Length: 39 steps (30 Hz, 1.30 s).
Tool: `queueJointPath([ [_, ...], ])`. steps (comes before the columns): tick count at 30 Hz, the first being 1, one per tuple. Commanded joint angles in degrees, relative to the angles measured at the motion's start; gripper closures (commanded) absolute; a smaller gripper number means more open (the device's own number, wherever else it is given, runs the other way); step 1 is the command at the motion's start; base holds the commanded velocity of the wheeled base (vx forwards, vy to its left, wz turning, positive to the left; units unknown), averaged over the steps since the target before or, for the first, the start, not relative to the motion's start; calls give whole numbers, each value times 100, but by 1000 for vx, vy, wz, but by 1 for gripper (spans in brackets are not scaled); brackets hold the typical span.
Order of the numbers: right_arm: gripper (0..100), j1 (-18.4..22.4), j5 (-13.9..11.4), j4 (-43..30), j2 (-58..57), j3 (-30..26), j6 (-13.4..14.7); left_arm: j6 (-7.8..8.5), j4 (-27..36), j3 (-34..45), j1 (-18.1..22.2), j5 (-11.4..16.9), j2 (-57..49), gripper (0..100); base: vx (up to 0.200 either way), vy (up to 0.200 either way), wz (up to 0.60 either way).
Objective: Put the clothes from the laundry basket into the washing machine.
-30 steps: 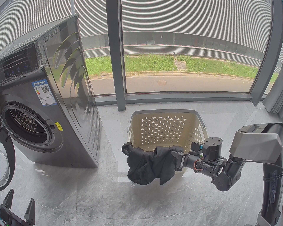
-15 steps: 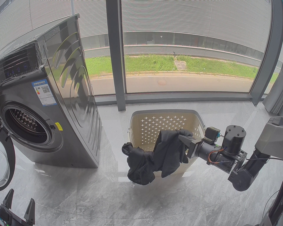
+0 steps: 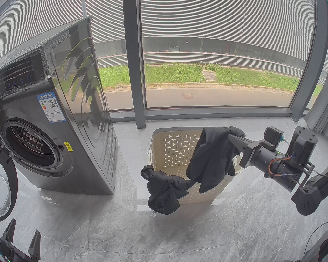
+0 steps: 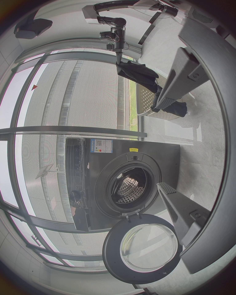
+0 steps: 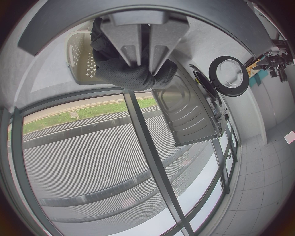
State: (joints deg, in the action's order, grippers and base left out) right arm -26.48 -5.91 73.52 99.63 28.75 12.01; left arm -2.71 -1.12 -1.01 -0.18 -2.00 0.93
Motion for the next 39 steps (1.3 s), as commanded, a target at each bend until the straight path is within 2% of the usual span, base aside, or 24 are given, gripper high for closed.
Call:
queueJointPath([
  [1,100,37,152,-444,-875,79,-137,-11,-2,92,1,7,-84,0,0,0,0],
  [6,100,-50,495,-1244,-1526,114,-225,-11,-2,92,1,-2,-84,0,-160,0,0],
  [13,100,-50,503,-1841,-2062,158,-322,-11,-2,92,1,-2,-84,0,-171,0,0],
  [17,100,-121,503,-1841,-2071,105,-392,-2,-2,92,1,-11,-84,0,0,0,0],
  [26,100,-420,626,-1841,-2141,-88,-550,-11,-2,92,1,-2,-84,0,0,200,0],
  [39,100,-543,539,-1727,-2150,-168,-542,-37,-2,92,1,24,-84,0,0,200,0],
])
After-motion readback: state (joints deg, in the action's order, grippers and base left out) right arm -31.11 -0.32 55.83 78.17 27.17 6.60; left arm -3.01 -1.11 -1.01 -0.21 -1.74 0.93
